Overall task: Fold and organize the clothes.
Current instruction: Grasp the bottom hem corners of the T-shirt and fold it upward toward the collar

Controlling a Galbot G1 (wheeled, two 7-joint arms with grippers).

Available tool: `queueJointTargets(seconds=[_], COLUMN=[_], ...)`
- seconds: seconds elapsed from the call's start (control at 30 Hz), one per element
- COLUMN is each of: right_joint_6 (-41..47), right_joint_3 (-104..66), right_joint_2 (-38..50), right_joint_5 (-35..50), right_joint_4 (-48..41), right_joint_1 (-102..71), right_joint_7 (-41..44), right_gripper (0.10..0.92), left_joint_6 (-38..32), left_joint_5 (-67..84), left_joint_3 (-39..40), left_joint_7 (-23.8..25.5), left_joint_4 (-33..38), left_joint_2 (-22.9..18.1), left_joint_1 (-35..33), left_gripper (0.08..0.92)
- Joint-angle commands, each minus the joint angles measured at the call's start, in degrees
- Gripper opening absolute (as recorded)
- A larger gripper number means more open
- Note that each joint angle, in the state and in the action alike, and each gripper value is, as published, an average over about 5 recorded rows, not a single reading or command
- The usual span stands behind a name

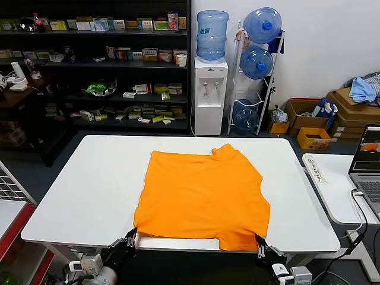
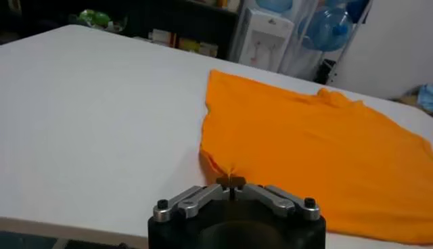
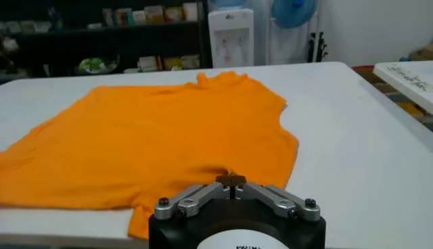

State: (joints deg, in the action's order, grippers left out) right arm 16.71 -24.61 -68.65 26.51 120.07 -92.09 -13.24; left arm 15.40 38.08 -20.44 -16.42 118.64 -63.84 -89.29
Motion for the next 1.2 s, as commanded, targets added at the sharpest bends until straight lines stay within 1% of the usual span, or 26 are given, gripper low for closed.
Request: queueJointTargets(seconds=[0.03,0.13,0.27,0.43,0.6,0.9,1.0,1.2], right_joint_6=[-2.8,-2.7,-2.4,-1.9,-1.9,-1.7,-1.2,-1.7], right_joint_3=[2.5,3.8,4.8,6.3,7.6,8.2,7.9,6.3], right_joint_2=[-0.9,-1.1,-0.9,-0.5,-0.8,-1.4,-1.5,-1.0], right_joint_5=[2.2,2.2,2.3,2.3,1.9,1.4,1.0,-0.4], right_joint_4=[-10.7,-14.7,-18.4,-21.0,-22.2,-22.7,-22.7,-20.7], right_joint_1=[18.0,22.1,25.6,27.8,28.2,28.5,28.2,25.7], right_joint_7=[-2.2,-2.5,-2.5,-2.0,-1.3,-1.0,-0.8,-0.1], right_gripper=[0.124,0.124,0.124,0.124,0.124,0.126,0.163,0.328], left_joint_6=[-6.0,-8.0,-9.1,-9.5,-9.6,-9.8,-9.6,-9.0], left_joint_5=[0.1,-1.5,-3.2,-5.0,-6.8,-8.3,-8.8,-9.1], left_joint_3=[3.2,5.3,7.9,9.5,10.0,10.6,10.8,10.5], left_joint_7=[1.2,2.9,3.9,4.1,3.9,3.7,3.5,4.3], left_joint_4=[-8.7,-14.3,-20.5,-26.0,-28.6,-30.0,-30.0,-27.6], left_joint_2=[-0.2,-0.4,-0.8,-1.3,-1.6,-1.7,-1.9,-1.4], left_joint_1=[13.6,18.7,23.9,28.1,30.3,32.0,32.2,29.2], left_gripper=[0.095,0.095,0.095,0.095,0.095,0.100,0.141,0.307])
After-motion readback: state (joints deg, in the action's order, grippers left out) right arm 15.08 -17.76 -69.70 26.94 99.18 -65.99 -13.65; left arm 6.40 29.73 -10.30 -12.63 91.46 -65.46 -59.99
